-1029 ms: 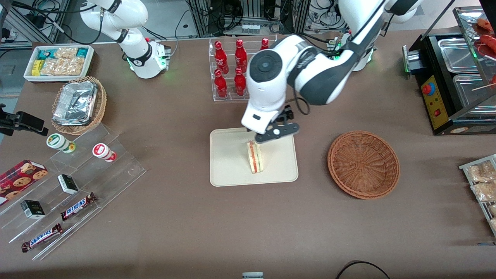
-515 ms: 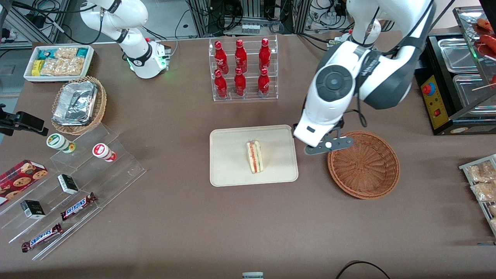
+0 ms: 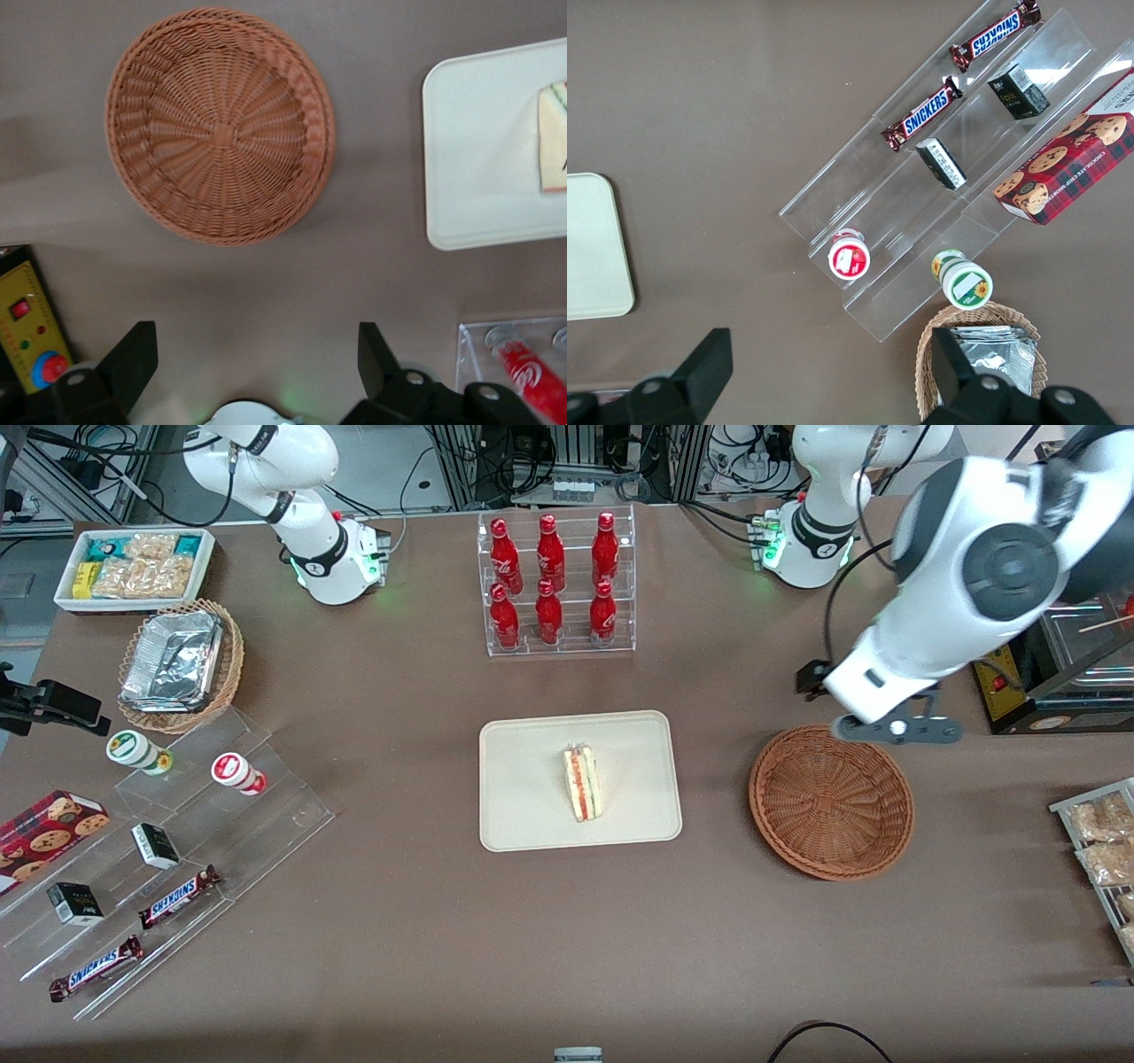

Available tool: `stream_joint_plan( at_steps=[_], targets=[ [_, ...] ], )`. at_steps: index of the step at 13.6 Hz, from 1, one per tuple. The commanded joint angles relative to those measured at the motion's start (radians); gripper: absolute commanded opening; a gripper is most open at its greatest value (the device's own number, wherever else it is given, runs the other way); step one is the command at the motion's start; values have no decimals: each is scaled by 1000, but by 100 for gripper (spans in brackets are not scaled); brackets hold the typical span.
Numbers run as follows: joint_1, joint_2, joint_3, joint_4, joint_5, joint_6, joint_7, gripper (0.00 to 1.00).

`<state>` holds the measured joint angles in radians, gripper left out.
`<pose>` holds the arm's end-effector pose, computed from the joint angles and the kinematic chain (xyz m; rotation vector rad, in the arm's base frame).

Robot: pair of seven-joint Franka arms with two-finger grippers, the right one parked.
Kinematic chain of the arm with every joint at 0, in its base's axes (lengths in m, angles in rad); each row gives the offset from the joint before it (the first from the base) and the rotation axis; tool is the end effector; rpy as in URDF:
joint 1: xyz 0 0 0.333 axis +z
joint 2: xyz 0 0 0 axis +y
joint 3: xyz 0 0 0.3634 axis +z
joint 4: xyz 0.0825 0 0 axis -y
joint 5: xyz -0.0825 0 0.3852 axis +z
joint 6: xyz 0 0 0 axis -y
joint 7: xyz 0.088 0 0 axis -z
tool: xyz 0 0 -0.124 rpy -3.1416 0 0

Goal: Place sandwich from basket to tray

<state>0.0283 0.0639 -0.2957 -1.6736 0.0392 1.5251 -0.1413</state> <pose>0.5411 -0.1381 0.5696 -3.0570 0.1987 0.3091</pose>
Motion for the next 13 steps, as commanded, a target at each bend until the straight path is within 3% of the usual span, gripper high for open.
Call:
stream_joint_plan(
  at_steps=[1,8,13],
  targets=[
    [-5,-78,105,-19,-29,-69,181,100],
    [-33,-113,326,112,-25,-207,358,100],
    [-39,-118,343,91,-27,-177,356,100]
  ],
)
